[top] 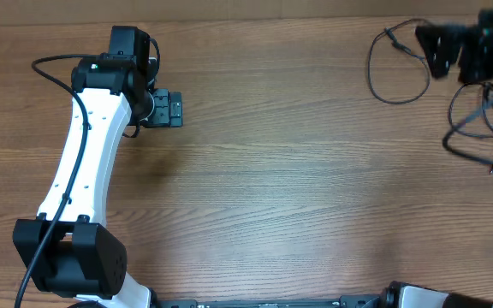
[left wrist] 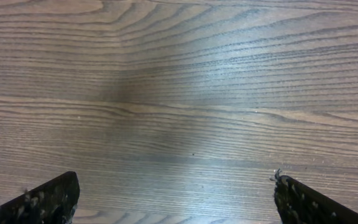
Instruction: Untangle cables
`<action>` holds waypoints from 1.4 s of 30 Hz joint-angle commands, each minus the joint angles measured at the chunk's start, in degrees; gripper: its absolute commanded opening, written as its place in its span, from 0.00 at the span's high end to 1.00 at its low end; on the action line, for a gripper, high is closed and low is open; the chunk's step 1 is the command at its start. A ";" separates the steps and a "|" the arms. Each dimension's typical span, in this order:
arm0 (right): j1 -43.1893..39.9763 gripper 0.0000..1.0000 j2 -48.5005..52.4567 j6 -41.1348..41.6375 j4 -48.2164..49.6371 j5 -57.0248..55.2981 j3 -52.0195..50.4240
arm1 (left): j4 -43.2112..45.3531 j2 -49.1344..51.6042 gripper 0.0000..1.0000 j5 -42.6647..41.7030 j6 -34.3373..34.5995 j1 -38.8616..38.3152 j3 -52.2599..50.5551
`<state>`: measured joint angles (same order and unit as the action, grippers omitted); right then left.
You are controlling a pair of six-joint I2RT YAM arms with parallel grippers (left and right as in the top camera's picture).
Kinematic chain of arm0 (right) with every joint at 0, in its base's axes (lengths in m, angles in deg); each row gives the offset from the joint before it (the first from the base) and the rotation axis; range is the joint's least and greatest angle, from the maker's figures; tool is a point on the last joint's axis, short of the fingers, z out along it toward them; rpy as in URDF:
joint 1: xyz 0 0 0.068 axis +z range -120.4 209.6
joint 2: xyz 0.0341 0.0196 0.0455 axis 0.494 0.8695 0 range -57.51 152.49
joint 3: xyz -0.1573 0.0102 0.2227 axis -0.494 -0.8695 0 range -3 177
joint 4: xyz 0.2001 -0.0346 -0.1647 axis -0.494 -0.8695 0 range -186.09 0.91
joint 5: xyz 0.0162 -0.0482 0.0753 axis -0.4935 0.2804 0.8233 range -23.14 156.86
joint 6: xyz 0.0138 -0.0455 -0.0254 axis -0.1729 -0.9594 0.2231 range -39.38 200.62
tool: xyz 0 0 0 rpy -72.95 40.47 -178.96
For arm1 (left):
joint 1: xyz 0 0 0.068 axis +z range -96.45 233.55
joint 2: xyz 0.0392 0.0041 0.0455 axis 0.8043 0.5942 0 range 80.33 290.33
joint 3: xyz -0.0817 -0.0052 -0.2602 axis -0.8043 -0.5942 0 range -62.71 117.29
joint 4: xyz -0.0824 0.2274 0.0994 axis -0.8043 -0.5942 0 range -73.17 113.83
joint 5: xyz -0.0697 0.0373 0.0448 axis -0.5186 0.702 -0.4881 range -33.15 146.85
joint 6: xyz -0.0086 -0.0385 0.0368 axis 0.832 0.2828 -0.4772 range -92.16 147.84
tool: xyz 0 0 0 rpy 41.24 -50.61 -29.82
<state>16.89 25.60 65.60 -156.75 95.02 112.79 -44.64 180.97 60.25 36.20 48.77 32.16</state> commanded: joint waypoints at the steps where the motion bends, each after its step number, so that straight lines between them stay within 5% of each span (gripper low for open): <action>1: 0.02 0.00 0.04 0.48 -5.01 0.20 0.22 | 0.15 -0.24 0.00 -0.42 -1.09 -0.09 0.15; 13: 0.00 0.00 0.90 0.48 -19.96 0.24 0.09 | 0.13 -0.24 0.01 -0.42 -1.09 -0.15 0.15; 42: 0.00 0.00 0.92 1.75 -29.33 4.09 0.04 | 0.15 -0.24 0.01 -0.42 -1.09 -0.13 0.15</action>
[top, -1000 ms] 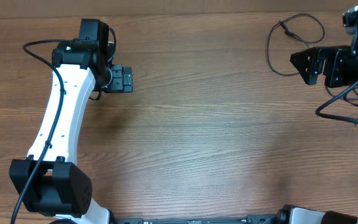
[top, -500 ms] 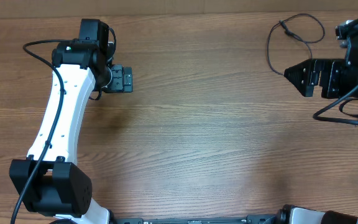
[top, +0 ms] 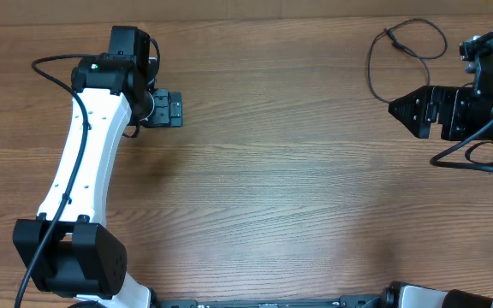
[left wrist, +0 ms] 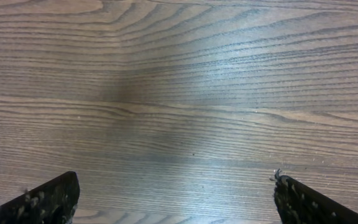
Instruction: Untangle cables
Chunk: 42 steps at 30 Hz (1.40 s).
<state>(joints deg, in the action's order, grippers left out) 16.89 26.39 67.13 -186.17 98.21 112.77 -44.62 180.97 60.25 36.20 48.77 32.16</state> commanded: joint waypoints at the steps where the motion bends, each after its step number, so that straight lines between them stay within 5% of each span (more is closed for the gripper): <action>1: 0.00 0.00 0.13 0.22 0.09 0.90 0.07 | 0.11 -0.24 0.01 -0.42 -1.09 -0.13 0.15; 42: 0.00 0.00 0.13 0.22 0.09 0.90 0.07 | 0.48 -0.35 0.01 -1.25 -1.01 -0.13 0.15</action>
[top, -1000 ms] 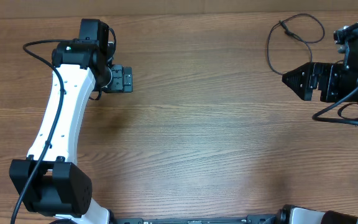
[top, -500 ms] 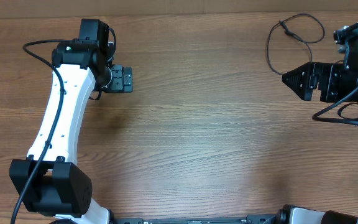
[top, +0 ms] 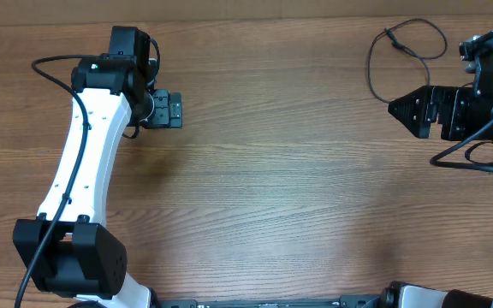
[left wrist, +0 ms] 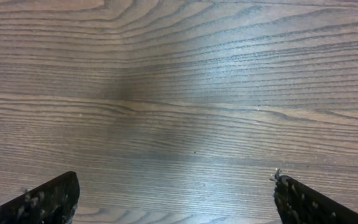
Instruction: Untangle cables
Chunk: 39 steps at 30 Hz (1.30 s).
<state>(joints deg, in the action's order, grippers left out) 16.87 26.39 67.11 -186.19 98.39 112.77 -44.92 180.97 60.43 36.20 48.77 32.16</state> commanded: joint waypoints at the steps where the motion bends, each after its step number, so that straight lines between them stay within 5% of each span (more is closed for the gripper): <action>1: 0.02 0.00 0.13 0.24 0.11 0.70 0.07 | 1.68 -0.44 0.01 -2.71 -1.03 -0.15 0.15; 7: 0.02 0.00 0.13 0.24 0.11 0.70 0.07 | 8.24 -2.78 0.00 -8.61 -1.07 -1.79 0.15; 23: 0.02 0.00 0.13 0.24 0.11 0.70 0.07 | 15.61 -18.01 0.01 -8.81 -2.19 -6.14 -2.38; 39: 0.02 0.00 0.13 0.24 0.11 0.70 0.07 | 65.79 -49.86 0.00 -10.99 -1.95 -6.08 -50.69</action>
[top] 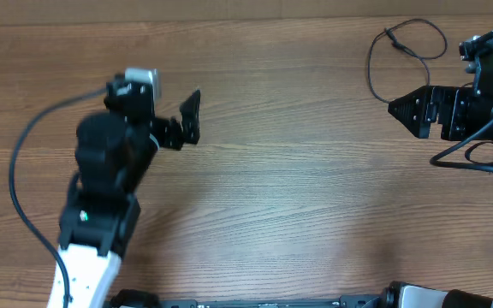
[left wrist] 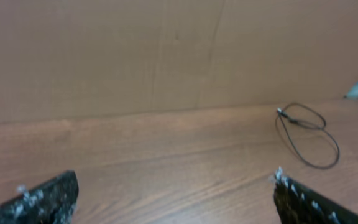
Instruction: Untangle cables
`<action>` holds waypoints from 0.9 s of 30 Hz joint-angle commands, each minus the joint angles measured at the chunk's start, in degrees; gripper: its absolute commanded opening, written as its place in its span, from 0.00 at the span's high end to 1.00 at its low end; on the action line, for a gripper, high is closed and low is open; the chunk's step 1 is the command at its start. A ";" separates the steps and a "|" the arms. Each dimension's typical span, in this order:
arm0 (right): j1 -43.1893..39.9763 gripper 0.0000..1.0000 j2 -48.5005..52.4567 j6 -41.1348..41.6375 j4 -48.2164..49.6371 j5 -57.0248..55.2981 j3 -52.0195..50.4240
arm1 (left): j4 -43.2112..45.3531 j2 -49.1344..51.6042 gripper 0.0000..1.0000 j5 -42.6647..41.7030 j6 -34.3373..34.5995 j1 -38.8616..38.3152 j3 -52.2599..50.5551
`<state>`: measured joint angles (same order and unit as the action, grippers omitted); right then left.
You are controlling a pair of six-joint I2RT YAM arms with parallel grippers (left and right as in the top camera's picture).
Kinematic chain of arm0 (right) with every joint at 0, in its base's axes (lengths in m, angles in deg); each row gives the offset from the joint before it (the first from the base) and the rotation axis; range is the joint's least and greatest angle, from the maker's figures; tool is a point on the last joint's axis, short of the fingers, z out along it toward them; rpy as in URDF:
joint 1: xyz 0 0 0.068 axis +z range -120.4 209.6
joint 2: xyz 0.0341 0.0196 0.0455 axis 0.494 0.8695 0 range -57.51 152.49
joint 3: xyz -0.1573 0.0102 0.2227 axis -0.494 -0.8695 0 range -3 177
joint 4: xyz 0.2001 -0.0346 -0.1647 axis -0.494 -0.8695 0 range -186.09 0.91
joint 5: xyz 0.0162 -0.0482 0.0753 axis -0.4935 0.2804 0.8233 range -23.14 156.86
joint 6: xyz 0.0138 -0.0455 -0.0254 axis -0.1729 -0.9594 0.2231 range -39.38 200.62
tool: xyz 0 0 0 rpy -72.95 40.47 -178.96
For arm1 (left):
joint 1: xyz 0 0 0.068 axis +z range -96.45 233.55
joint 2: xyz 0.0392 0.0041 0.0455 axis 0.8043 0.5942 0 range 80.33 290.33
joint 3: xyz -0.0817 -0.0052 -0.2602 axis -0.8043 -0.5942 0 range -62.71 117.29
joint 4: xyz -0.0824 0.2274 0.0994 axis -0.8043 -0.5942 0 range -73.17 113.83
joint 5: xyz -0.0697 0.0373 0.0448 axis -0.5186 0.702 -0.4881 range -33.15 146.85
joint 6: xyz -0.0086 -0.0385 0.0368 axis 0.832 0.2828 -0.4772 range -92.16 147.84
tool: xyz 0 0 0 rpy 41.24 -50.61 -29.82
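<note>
A thin black cable loop lies at the far right of the wooden table; the left wrist view also catches the cable loop ahead to the right. More tangled black cable lies by the right edge, partly under the right arm. My left gripper is raised and blurred over the left half of the table, and it is open with nothing between its fingers. My right gripper points left, just below the loop. It is seen side-on, so its jaws are unreadable.
A brown cardboard wall stands along the far edge of the table. The right arm's body sits over the cable heap at the right edge.
My left arm has lifted and tilted up. Its wrist camera looked straight down at wood and now looks across the table at the wall and the cable loop. The right arm has not moved.
At first the right gripper was blurred at the far right corner over the cables, and the left arm rested open at the left. The right gripper then stood lower, pointing left beside the loop, and stayed. Now the left arm is raised.
</note>
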<state>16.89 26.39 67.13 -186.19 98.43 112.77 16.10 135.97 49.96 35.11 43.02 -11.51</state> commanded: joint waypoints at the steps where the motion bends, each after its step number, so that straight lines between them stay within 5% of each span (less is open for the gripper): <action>1: 0.00 0.00 0.13 0.22 0.11 0.66 0.07 | 7.54 -6.60 0.00 -0.48 -0.85 -0.33 -9.75; 13: 0.00 0.00 0.13 0.22 0.11 0.66 0.07 | 32.39 -25.20 0.00 3.39 -0.26 2.58 -37.48; 27: 0.00 0.00 0.13 0.22 0.11 0.66 0.07 | 29.22 -43.21 0.00 9.01 0.42 6.16 -50.93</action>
<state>16.89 26.41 67.13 -186.19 98.41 112.77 46.72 95.18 57.39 35.17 48.73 -61.52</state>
